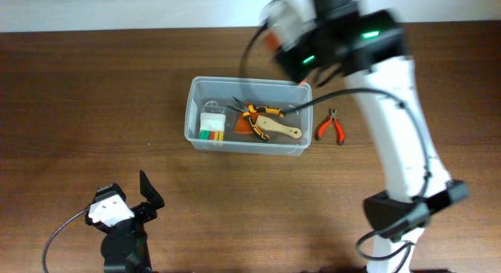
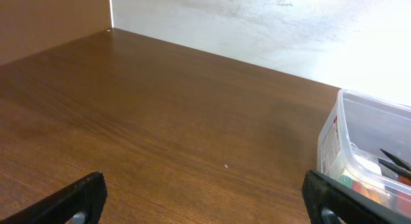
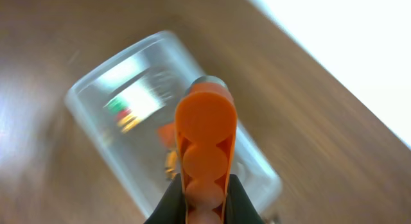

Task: Pack container
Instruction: 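Carry the orange ribbed tool into the container and release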

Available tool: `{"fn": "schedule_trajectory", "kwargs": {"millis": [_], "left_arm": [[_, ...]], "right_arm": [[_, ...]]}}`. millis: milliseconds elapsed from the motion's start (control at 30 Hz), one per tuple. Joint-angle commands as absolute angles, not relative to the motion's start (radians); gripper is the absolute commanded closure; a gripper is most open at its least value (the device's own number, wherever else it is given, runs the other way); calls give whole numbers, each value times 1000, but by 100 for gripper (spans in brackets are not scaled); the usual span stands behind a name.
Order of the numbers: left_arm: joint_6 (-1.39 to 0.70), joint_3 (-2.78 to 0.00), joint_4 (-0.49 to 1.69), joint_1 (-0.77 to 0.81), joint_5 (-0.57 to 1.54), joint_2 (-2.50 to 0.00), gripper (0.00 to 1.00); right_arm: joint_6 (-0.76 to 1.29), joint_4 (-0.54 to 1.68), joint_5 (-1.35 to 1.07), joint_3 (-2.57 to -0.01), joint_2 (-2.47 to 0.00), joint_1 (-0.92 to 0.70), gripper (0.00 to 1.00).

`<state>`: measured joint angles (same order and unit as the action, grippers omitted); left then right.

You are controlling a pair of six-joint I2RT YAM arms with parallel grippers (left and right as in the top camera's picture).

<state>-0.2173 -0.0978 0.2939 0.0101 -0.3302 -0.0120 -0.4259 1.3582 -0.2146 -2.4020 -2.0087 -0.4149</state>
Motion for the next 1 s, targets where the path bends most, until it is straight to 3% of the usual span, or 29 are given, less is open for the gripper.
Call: {"fn": "schedule_trajectory", "kwargs": {"millis": [0,200,500,533,600,800,967], "left_arm": [[-208,-93,292,14,-337,-6,1],[-208,-93,292,14,-337,-6,1],[-208,-93,292,14,-337,-6,1],[-208,-93,292,14,-337,-6,1],[-208,-93,292,14,-337,-6,1],[-208,-93,292,14,-337,-6,1],[-208,-93,292,14,-337,-6,1]], "right_arm": [[-739,1365,-165,-2288,-2103,-496,96],[-972,1259,-38,-2072,-2201,-543,96],[-997,1191,-129,-1950,-2250,-552,96],[-989,1188,-145,-1948,-2250,-552,89],[-957,1181,-152,-1949,-2249,-551,58],[-767,1183,-4,-2032,-2220,-540,57],[-548,1287,41,-2280,-2157,-472,55]]}}
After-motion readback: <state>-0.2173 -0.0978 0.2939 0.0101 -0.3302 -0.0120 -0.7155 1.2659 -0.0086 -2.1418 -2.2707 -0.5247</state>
